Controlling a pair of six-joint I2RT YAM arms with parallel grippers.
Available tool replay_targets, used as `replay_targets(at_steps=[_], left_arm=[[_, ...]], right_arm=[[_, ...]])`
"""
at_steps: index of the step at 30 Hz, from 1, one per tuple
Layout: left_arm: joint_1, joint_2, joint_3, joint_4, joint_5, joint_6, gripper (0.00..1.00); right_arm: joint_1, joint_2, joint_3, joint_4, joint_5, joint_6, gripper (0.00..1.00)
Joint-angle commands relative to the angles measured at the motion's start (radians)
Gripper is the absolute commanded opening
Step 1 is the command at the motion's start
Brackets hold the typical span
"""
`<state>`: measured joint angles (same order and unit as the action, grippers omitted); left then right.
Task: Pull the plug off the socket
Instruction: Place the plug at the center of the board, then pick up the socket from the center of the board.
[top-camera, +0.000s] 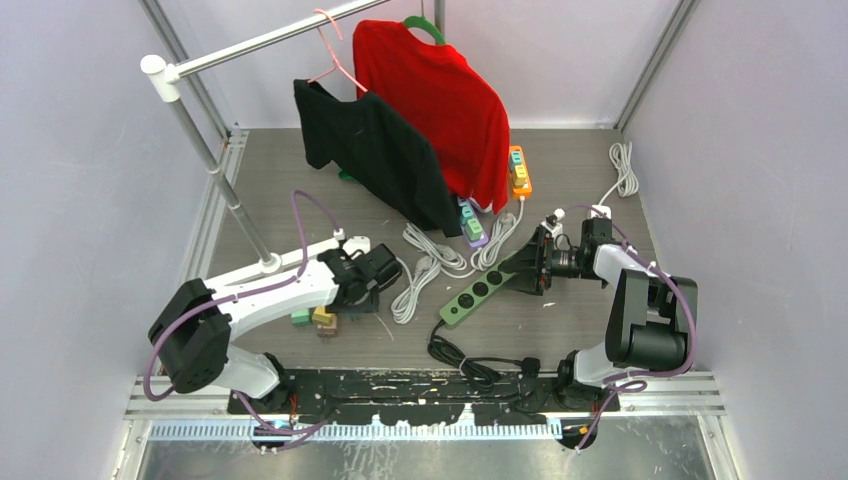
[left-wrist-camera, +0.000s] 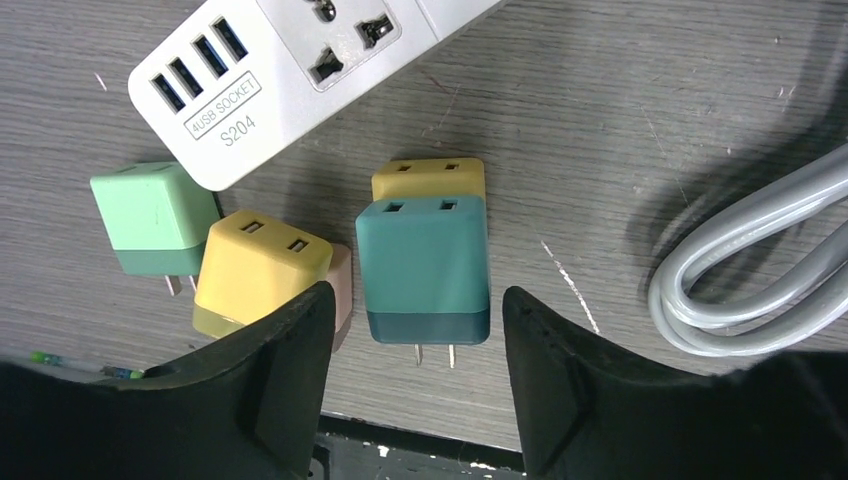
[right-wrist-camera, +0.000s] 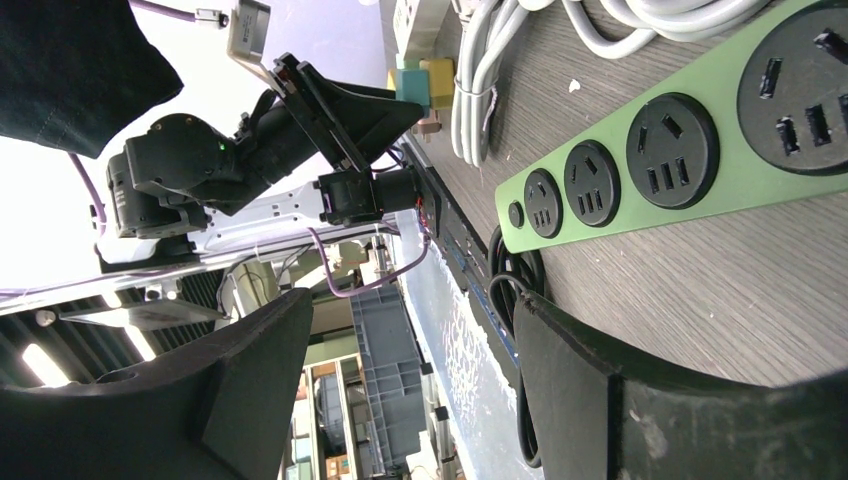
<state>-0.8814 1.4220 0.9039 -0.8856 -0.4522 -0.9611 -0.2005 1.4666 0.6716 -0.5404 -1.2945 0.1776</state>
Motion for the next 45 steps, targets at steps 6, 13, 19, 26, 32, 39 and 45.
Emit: replay_targets(at_steps=[6,13,19,26,32,39,45], left_arm=[[0.005,-0.134,0.121,-0.028,-0.01,0.077,0.66],[0.005,-0.356,0.041,0.317,0.195,0.219,0.72],[0.005,-0.578,-0.145,0.649,0.31,0.239,0.84],[0.004,-0.684,-0.192,0.613,0.262,0.232,0.86],[0.005,-0.698,-0.217,0.614,0.247,0.211,0.86],[0.005,-0.669,-0.196,0.59,0.235,0.216,0.86],[0.006,-0.661,-0.191,0.567,0.237,0.205,0.86]], right_arm=[[-0.008,-0.004,0.036,-0.012,-0.039,-0.027,0.79],[-0.02,0.01,0.149,-0.235,-0.027,-0.237,0.79],[-0.013,0.234,0.508,-1.105,-0.012,-1.154,0.97],[0.085,0.3,0.758,-1.184,0.189,-1.361,1.0],[0.316,0.052,0.675,-0.566,0.662,-0.966,1.0],[0.41,0.003,0.595,-0.684,0.49,-1.545,1.0],[0.565,0.041,0.53,-0.757,0.598,-1.923,1.0]])
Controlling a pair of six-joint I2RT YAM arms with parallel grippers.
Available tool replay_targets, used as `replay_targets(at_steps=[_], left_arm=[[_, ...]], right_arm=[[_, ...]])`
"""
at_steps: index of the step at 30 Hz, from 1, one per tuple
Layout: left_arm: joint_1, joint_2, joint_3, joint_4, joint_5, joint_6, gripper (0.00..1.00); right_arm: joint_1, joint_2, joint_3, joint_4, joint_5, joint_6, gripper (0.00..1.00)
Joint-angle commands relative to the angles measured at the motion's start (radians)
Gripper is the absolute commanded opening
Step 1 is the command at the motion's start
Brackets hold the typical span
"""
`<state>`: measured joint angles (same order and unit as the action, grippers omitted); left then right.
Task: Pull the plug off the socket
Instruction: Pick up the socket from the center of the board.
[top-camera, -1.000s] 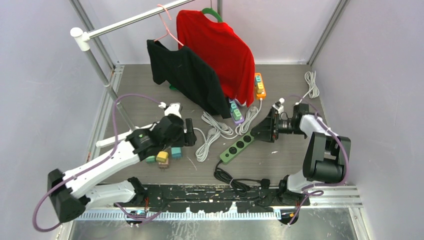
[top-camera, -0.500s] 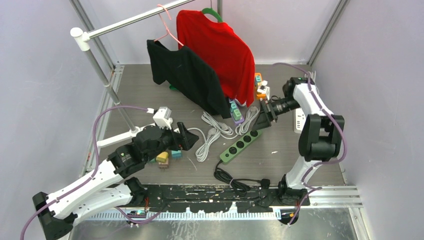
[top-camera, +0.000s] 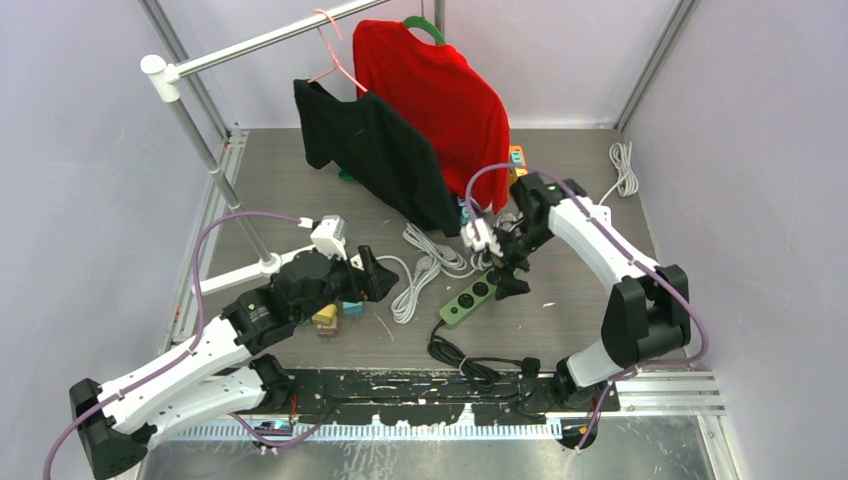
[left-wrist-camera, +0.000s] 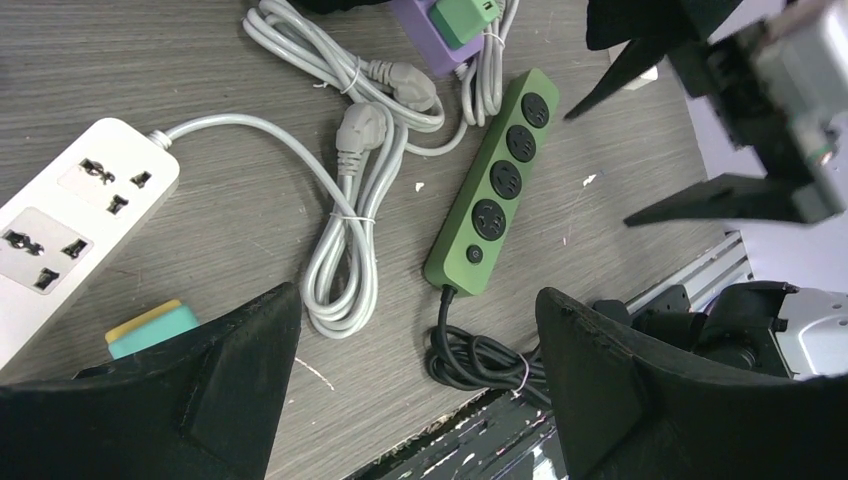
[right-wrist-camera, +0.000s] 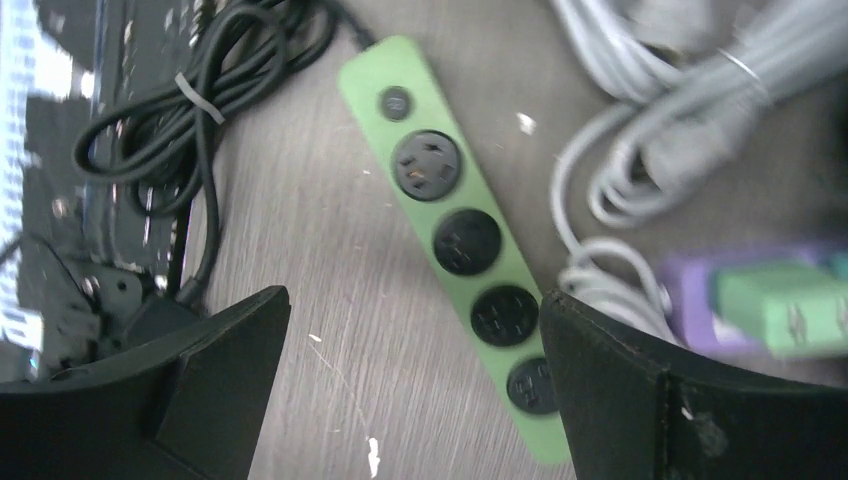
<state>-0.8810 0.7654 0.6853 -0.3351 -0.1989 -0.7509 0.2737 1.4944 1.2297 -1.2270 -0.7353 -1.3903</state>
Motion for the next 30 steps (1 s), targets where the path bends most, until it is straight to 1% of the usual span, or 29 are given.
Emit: replay_targets(at_steps=[1,4,8,11,17,20,30], left_arm=[[0.005,-0.008,0.023,0.014,-0.016,-0.011,0.86],[0.006,-0.024,0.002,0.013,-0.016,-0.033,0.86],[0.005,-0.048,-0.024,0.01,-0.021,-0.055,0.86],[0.004,-0.062,-0.031,0.004,-0.026,-0.06,0.86],[0.005,-0.073,-0.035,-0.012,-0.034,-0.062,0.86],[0.004,-0.073,-0.036,-0.015,-0.034,-0.065,0.86],[0.005,-0.082,-0.045,-0.024,-0.037,-0.068,0.86]], right_arm=[[0.11,0.017,-0.032,-0.056,0.042,-0.366,1.0],[0.167,0.035,-0.037,0.008,0.067,-0.346,1.0],[0.23,0.064,-0.056,0.106,0.135,-0.267,1.0],[0.268,0.082,-0.083,0.149,0.172,-0.227,0.97],[0.355,0.109,-0.157,0.264,0.251,-0.128,0.88],[0.379,0.129,-0.166,0.309,0.275,-0.083,0.84],[0.419,0.174,-0.206,0.376,0.352,-0.06,0.73]])
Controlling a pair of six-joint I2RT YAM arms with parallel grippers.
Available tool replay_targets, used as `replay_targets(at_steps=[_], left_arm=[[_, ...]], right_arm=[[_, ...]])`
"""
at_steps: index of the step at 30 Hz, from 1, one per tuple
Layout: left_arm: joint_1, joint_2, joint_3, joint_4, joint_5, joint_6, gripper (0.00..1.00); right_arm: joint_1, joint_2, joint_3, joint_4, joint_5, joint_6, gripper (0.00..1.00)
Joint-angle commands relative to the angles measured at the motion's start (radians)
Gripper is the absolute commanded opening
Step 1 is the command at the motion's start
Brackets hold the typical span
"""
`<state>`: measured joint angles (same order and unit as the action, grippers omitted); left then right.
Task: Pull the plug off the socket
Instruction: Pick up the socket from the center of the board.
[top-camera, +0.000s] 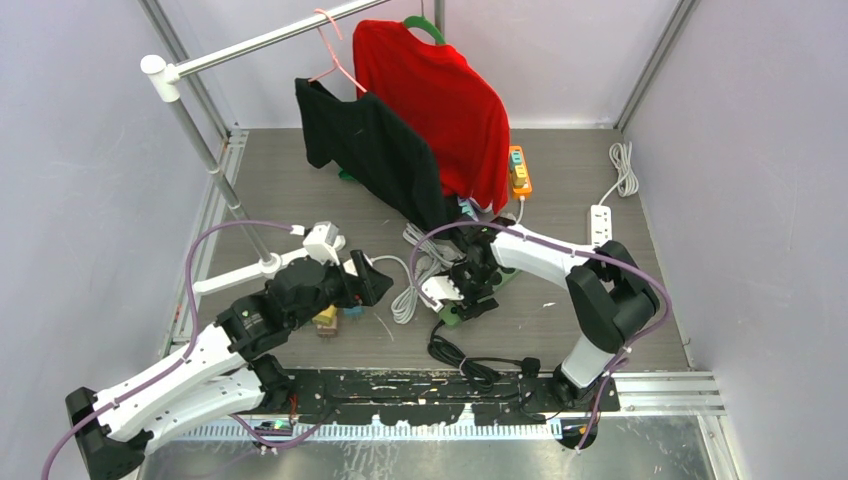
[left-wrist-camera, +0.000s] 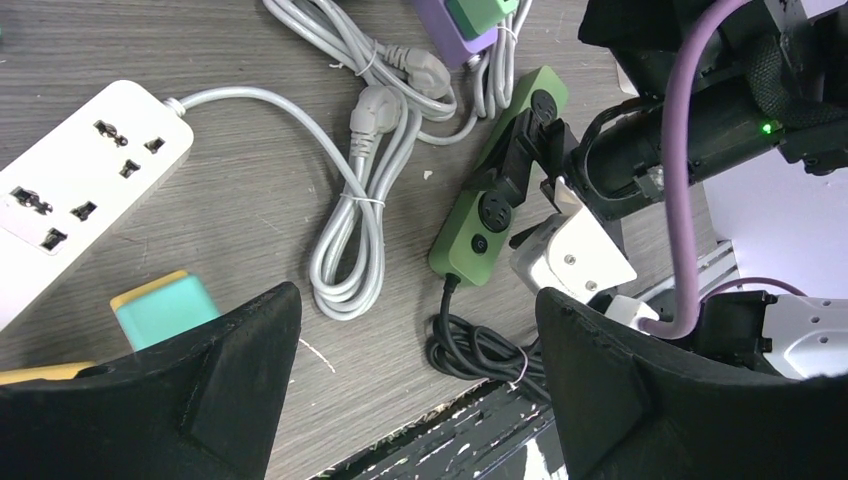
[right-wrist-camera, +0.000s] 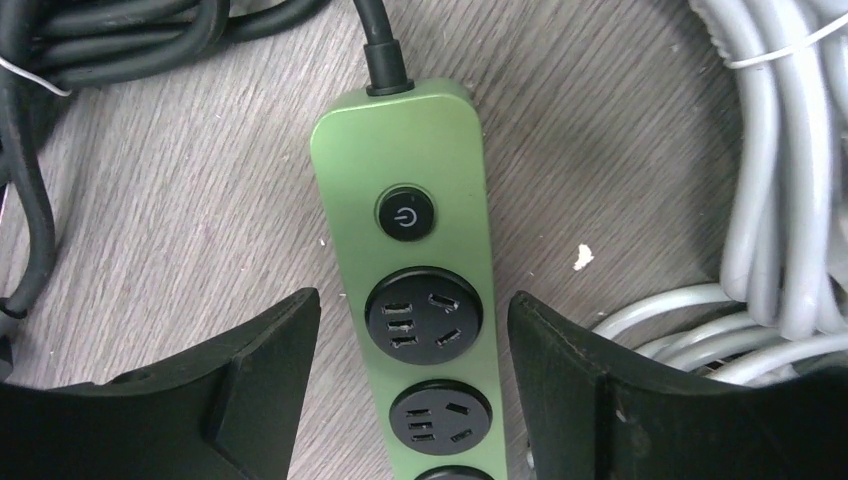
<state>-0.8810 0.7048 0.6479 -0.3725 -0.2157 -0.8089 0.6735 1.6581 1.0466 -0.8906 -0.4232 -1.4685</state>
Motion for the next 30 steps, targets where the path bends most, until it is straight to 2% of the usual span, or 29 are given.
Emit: replay_targets(at_steps=[1,6,10,13,17,20,23,25,30], left_arm=[[0.005,-0.024,-0.01,0.014,-0.021,-0.012,0.86],[0.005,-0.034,-0.017,0.011,-0.023,-0.013,0.86],[0.006,-0.04,-0.019,0.009,-0.025,-0.015,0.86],[0.005,-0.048,-0.019,0.003,-0.025,-0.014,0.86],[0.005,-0.067,-0.026,0.0,-0.032,-0.016,0.86],[0.005,-0.075,-0.033,0.006,-0.038,-0.016,0.86],[0.006,-0.076,-0.038,0.017,-0.039,-0.016,0.86],[0.005,-0.071,-0.04,0.026,-0.037,-0.016,0.86],[0.005,-0.049,-0.033,0.04,-0.024,-0.012,0.86]], right_arm=[[0.022,0.011,-0.028,0.044,0.043,0.022,0.72],[0.026,0.003,-0.049,0.076,0.058,0.065,0.6],[0.026,-0.031,-0.054,0.081,0.069,0.106,0.38],[0.022,-0.09,-0.037,0.053,0.054,0.196,0.19],[-0.054,-0.183,0.018,-0.117,-0.119,0.234,0.04],[-0.177,-0.258,0.059,-0.308,-0.308,0.128,0.01],[-0.32,-0.331,0.063,-0.415,-0.414,0.078,0.01],[-0.426,-0.383,0.05,-0.438,-0.454,0.07,0.01],[-0.752,-0.463,0.031,-0.408,-0.536,0.196,0.01]])
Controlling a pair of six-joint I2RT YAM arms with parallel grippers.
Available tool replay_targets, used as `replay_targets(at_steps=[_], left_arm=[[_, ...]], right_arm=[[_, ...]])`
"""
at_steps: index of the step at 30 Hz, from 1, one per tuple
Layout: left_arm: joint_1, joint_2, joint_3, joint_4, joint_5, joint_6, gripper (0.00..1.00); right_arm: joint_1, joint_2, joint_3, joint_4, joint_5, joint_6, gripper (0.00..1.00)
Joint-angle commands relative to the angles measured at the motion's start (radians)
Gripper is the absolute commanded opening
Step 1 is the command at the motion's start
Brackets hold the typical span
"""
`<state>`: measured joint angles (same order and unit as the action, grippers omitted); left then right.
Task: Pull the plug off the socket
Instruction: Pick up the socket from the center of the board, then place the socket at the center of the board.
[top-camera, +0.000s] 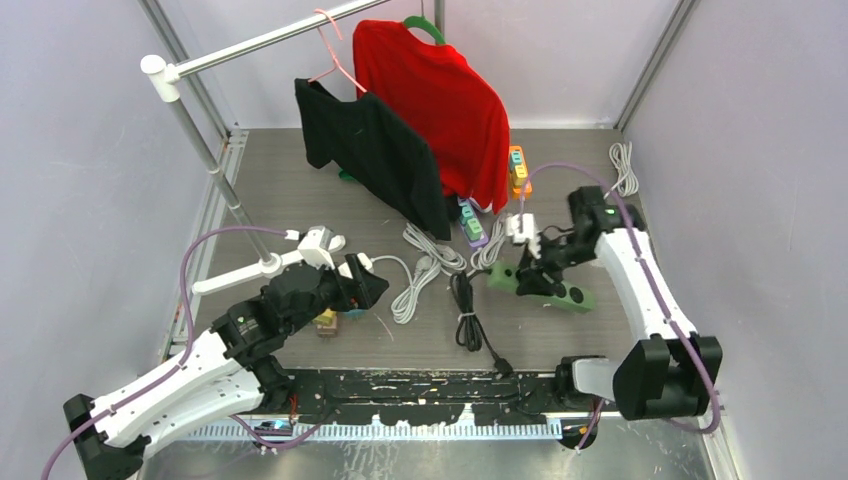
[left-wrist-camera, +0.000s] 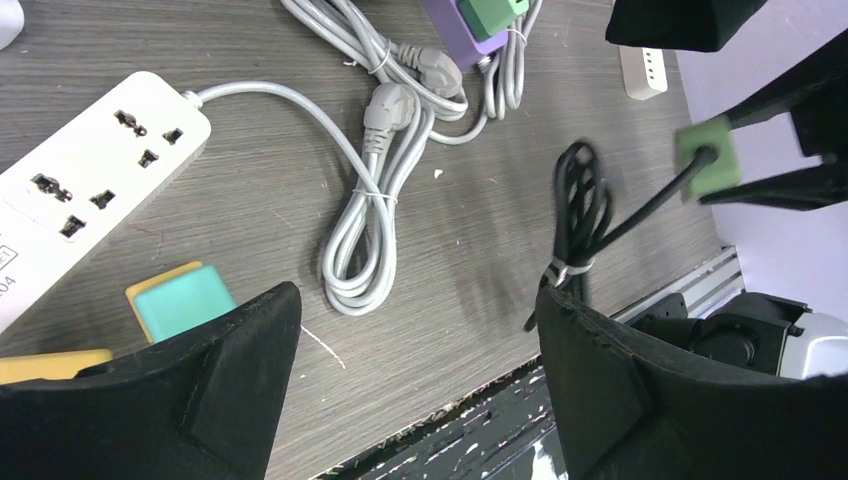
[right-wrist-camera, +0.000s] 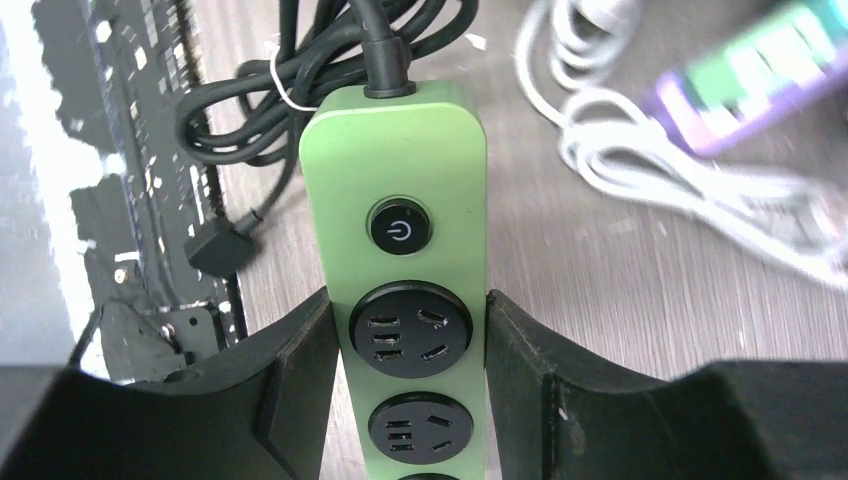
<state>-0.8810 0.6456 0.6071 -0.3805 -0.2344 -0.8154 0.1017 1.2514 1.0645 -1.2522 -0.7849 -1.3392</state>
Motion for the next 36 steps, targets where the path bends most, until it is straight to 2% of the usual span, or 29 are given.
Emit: replay_targets(at_steps=[1,4,7,11,21,31,36], left_arm=[[0.005,0.013,0.009,0.05,-0.002,-0.005,0.86],[0.006,0.018,0.015,0.051,0.005,0.001,0.86],[0.005,0.013,0.016,0.048,0.01,0.001,0.86],[0.005,-0.008,0.006,0.045,0.008,-0.005,0.86],[0.006,-0.004,0.013,0.046,0.01,-0.012,0.86],[0.006,0.031,0.026,0.057,0.036,-0.036,0.86],[0.005,0.025,0.022,0.048,0.038,-0.053,0.85]], right_arm=[[-0.252,-0.06,0.015,-0.04,-0.193,0.085,0.01],[-0.421,-0.052,0.033,0.042,-0.199,0.184,0.01],[-0.504,-0.025,0.07,0.213,-0.067,0.396,0.01],[-0.59,0.002,0.104,0.415,0.091,0.554,0.01],[-0.636,0.12,0.121,0.841,0.51,0.834,0.01],[-0.628,0.417,0.323,0.89,0.563,0.978,0.01],[-0.593,0.563,0.431,0.806,0.662,0.981,0.01]])
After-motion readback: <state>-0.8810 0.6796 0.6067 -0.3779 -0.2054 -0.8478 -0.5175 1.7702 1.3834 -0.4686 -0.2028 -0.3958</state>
